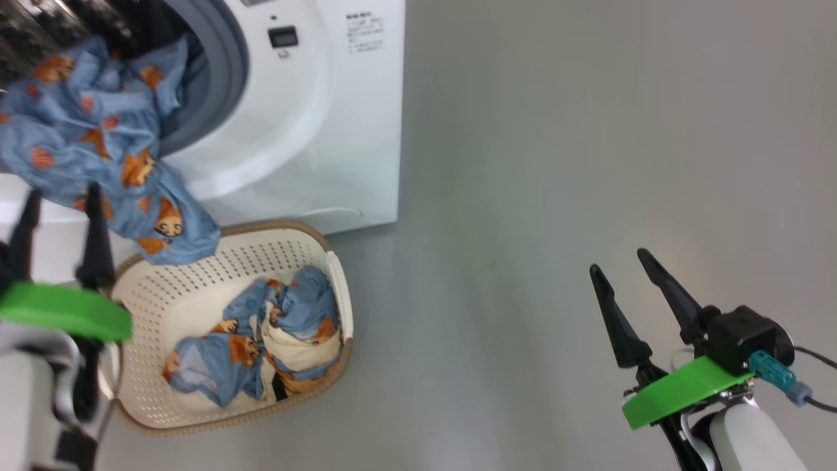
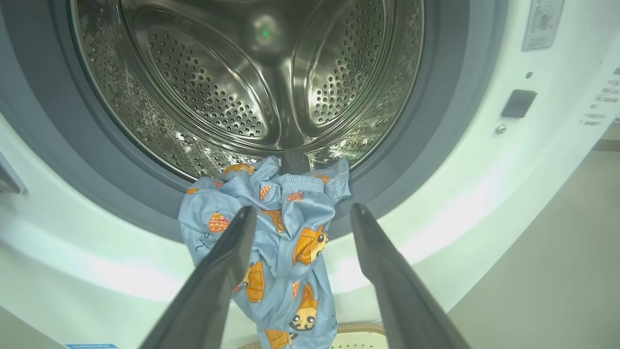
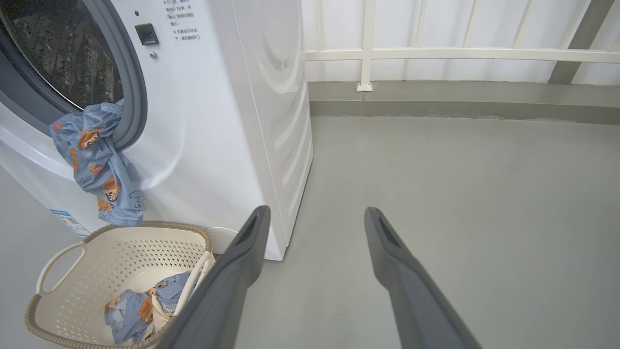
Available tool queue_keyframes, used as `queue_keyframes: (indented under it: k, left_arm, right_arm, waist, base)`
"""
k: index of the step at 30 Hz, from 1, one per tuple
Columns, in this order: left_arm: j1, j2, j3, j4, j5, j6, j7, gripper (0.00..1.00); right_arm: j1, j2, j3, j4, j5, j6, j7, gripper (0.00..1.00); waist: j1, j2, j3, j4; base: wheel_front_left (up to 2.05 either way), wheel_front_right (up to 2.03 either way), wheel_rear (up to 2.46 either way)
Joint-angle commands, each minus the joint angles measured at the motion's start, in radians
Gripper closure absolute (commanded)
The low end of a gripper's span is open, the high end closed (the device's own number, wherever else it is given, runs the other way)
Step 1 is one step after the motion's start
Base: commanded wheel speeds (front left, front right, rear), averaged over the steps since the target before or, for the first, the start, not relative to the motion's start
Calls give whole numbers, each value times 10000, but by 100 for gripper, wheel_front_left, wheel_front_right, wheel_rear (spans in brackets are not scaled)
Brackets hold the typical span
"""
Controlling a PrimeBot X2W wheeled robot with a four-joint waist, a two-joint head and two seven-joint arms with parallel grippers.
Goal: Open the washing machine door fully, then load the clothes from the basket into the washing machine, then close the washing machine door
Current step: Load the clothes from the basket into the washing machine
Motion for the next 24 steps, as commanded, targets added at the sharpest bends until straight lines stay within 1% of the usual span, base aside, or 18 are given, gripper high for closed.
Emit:
queue_keyframes:
  k: [1, 6, 11, 19, 20, 21, 24]
  left_arm:
    - [256, 293, 398, -473, 98, 75, -64, 0]
    - [1720, -371, 597, -1665, 428, 329, -64, 0]
    - [2646, -1029, 819, -2427, 652, 534, -64, 0]
    - [3331, -1807, 861, -2919, 1175, 644, -64, 0]
    - [3331, -1807, 861, -2919, 1175, 644, -64, 0]
    - [3402, -1980, 869, -2971, 1249, 699, -64, 0]
    - [3455, -2095, 919, -3019, 1326, 751, -64, 0]
  right_arm:
    - [239, -141, 154, -187, -137, 16, -118, 0]
    - [484, -174, 180, -196, -187, 16, -118, 0]
    - [565, -196, 234, -205, -185, 16, -118, 0]
    - [678, -162, 303, -130, -115, 16, -118, 0]
    - [678, -162, 303, -130, -115, 16, -118, 0]
    - [660, -129, 315, -124, -110, 16, -118, 0]
    - [630, -110, 341, -121, -100, 16, -118, 0]
  waist:
    - [0, 0, -462, 289]
    - [0, 0, -745, 339]
    - [0, 0, -930, 334]
    - [0, 0, -1119, 263]
    - [0, 0, -1119, 263]
    - [0, 0, -1106, 236]
    - [0, 0, -1086, 202]
  base:
    - [0, 0, 0]
    - [0, 0, 0]
    - [0, 0, 0]
    - [0, 0, 0]
    - [0, 0, 0]
    - [0, 0, 0]
    - [0, 0, 0]
